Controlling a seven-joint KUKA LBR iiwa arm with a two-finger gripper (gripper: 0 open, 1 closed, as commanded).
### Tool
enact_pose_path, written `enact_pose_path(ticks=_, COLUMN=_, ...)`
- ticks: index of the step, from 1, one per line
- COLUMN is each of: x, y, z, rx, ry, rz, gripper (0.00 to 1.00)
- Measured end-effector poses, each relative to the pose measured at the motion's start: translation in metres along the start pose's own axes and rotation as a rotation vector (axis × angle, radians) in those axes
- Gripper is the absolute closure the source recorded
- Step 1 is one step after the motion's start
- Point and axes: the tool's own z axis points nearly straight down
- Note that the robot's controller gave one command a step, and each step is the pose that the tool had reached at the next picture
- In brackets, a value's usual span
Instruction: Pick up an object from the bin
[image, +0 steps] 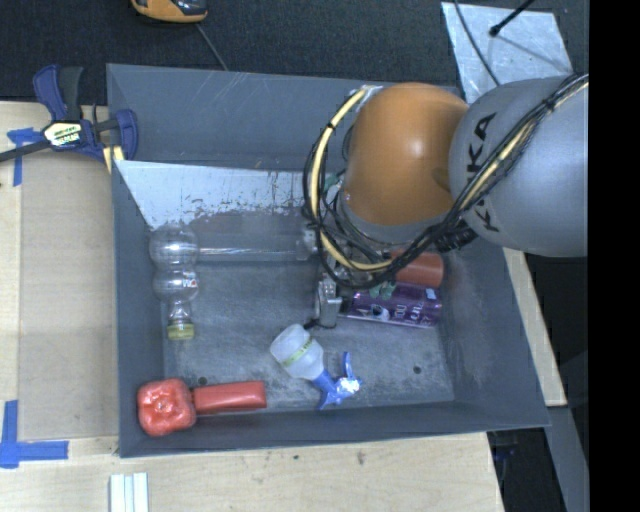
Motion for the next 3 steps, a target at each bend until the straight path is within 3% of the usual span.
enact_pose_path(ticks=1, x=-0.002, y=0.0, z=-0.005, rx=-0.001, ry=-0.008, rz=0.003, gripper=0.0)
enact_pose_path(ticks=2, x=-0.006, y=-0.018, z=0.007, rx=-0.002, ry=-0.011, rz=-0.089, gripper=0.0)
enact_pose_path(ticks=3, x=-0.037, y=-0.037, z=0.057, rx=0.003, ry=-0.015, rz=-0.329, gripper=0.0)
